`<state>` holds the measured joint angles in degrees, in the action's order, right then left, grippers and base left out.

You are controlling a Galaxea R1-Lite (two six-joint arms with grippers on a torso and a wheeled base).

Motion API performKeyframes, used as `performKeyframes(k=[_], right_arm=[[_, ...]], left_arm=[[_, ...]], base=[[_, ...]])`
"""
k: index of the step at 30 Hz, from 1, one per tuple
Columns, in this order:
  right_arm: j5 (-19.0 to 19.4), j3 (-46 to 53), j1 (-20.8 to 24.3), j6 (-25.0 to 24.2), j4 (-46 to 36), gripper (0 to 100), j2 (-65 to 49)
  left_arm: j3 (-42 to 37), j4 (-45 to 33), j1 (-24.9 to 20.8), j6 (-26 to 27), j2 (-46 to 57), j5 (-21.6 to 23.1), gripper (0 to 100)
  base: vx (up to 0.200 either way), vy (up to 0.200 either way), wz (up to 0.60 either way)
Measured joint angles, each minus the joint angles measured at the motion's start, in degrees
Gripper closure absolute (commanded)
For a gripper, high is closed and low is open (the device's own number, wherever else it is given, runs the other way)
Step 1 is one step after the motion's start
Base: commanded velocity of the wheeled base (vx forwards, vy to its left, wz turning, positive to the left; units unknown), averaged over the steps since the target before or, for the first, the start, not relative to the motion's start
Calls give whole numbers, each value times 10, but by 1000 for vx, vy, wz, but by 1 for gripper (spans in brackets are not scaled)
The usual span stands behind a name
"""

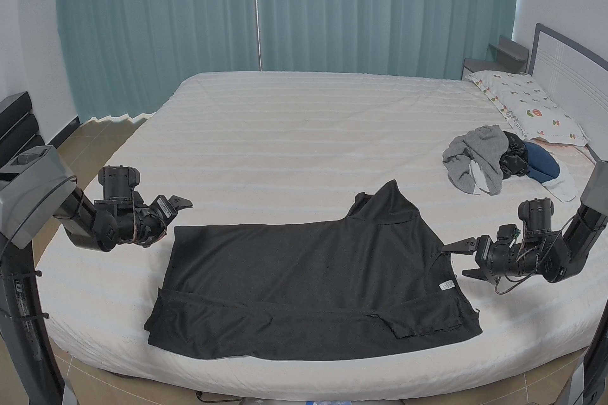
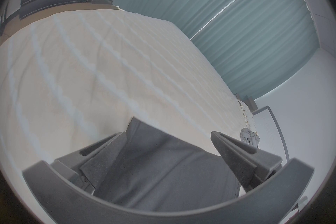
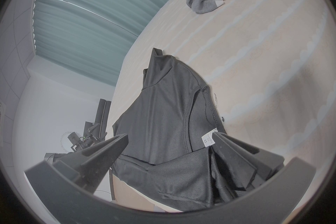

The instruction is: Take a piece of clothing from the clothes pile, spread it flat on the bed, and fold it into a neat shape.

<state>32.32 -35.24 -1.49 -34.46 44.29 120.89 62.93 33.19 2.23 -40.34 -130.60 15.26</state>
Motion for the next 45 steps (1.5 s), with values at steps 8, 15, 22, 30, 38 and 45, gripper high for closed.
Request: performKeyframes(k=[8, 15, 22, 30, 38, 45], right_arm=[[-1, -1, 8, 0, 0, 0, 2], [-1, -1, 10, 1, 0, 0, 4], [-1, -1, 10, 0, 0, 0, 4], [-5, -7, 15, 2, 1, 0, 4], [-31, -42, 27, 2, -1, 0, 10], [-107, -148, 65, 4, -16, 0, 51]], left_arm=[[81, 2, 4, 18, -73, 7, 0], [92, 5, 5, 19, -100, 5, 0], [98, 5, 6, 20, -108, -19, 0], [112, 3, 4, 19, -120, -22, 100], [112, 2, 4, 18, -123, -24, 100], [104, 1, 6, 9, -111, -41, 100]], base=[[0, 0, 0], [0, 0, 0], [0, 0, 0], [0, 0, 0], [0, 0, 0], [0, 0, 0]])
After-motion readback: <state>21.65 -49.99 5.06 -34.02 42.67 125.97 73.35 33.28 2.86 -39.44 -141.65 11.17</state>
